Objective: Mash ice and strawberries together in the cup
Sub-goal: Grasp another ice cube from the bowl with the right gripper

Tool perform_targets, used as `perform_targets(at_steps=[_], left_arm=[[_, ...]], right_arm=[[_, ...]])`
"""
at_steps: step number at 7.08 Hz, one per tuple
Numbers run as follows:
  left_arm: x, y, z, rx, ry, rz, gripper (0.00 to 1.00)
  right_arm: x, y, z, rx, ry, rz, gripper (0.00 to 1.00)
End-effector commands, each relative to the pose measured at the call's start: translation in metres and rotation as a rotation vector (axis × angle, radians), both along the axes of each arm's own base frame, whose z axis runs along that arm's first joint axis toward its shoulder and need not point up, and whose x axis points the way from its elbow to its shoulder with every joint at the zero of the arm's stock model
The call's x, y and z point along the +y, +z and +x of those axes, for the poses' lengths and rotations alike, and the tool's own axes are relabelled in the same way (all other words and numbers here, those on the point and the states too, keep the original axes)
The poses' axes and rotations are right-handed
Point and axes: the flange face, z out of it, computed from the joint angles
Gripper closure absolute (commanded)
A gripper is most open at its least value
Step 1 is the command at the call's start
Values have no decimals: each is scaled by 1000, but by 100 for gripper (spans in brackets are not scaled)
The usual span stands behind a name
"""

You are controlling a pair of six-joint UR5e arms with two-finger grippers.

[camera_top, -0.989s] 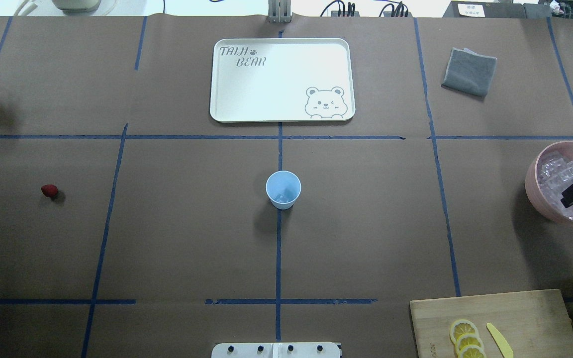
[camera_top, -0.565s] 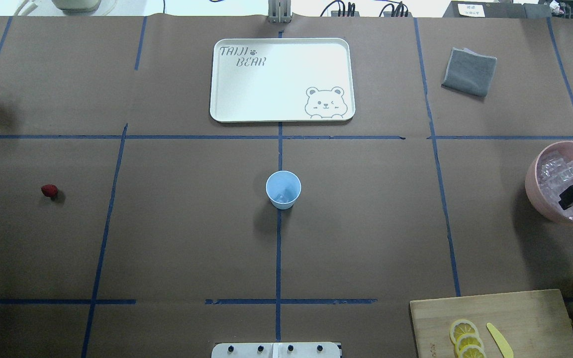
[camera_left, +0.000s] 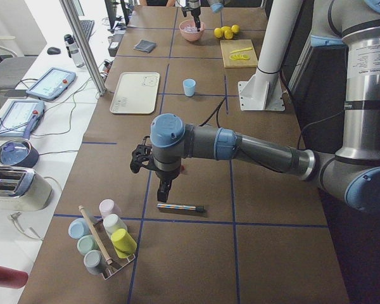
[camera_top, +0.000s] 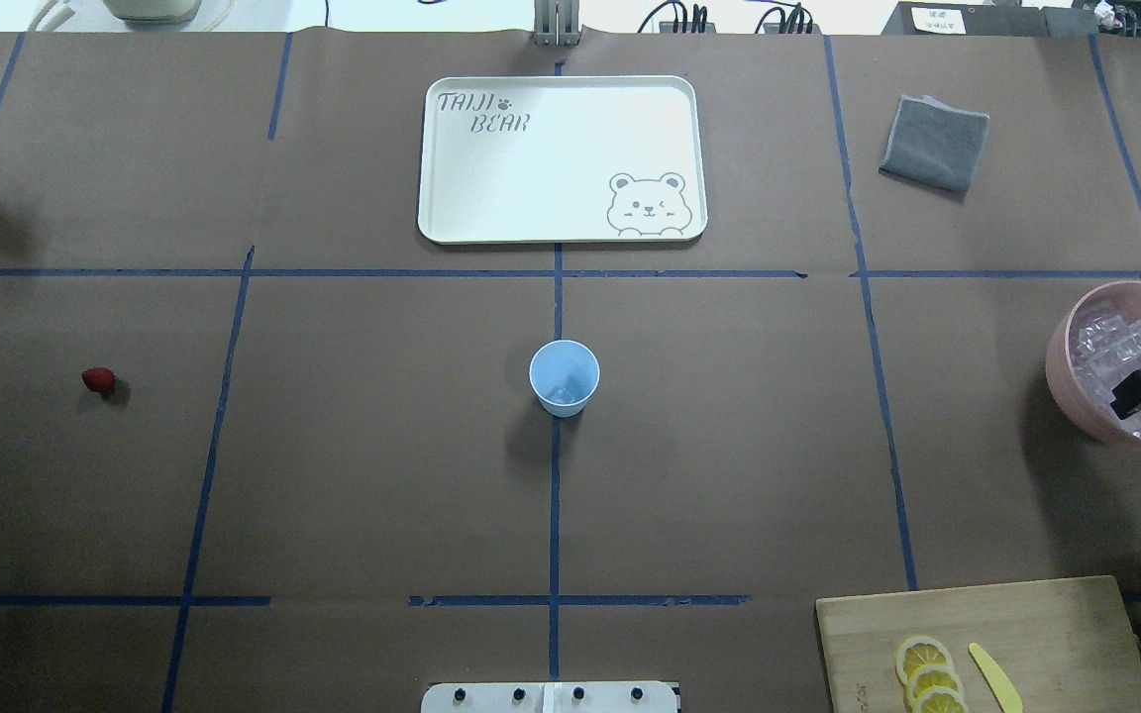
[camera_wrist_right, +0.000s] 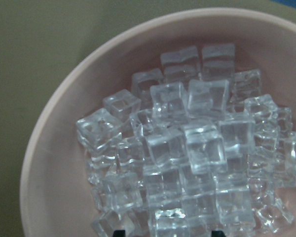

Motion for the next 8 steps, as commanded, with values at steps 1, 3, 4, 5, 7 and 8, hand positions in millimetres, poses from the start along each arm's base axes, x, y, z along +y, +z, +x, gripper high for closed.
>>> perform_targets(at_steps=[1, 3, 4, 5, 7, 8], left_arm=[[0, -2, 0, 0, -2, 1, 0], [0, -2, 0, 0, -3, 0, 0], [0, -2, 0, 0, -3, 0, 0], [0, -2, 0, 0, -3, 0, 0], [3, 1, 0, 1, -3, -6, 0], [3, 2, 0, 2, -2, -8, 0]], right_arm=[[-1, 1, 0, 0, 0, -2, 37], [-1, 1, 0, -1, 0, -3, 75], [-1, 0, -1, -4, -1, -3, 94], [-5, -8, -2, -14, 1, 5, 100], [-6, -29, 21, -41, 47, 29, 100], [-7, -52, 38, -54, 83, 52, 100]])
